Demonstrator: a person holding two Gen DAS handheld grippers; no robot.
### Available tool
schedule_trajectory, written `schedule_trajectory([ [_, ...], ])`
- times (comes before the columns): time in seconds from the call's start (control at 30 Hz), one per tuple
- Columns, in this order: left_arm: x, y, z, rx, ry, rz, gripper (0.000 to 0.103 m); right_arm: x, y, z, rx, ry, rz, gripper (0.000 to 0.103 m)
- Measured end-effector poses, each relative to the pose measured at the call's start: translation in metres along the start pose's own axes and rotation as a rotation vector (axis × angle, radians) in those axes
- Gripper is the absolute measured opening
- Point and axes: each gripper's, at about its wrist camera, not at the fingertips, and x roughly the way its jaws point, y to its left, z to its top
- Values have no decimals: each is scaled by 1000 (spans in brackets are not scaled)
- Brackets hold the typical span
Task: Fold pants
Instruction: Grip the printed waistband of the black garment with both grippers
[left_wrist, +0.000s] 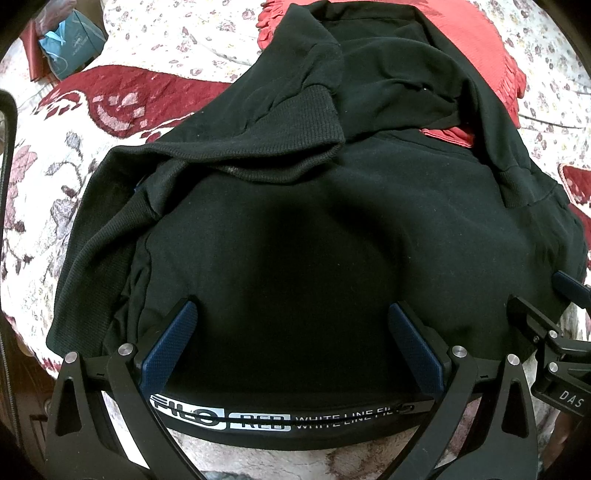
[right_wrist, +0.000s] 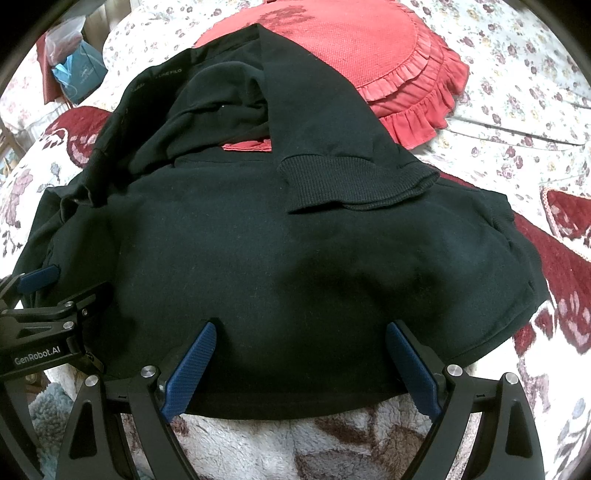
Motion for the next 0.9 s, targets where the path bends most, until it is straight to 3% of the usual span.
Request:
schedule_trajectory([
  [0.9,0,0,0,0,2,0,103,0,0,0,0,1,-1,92],
])
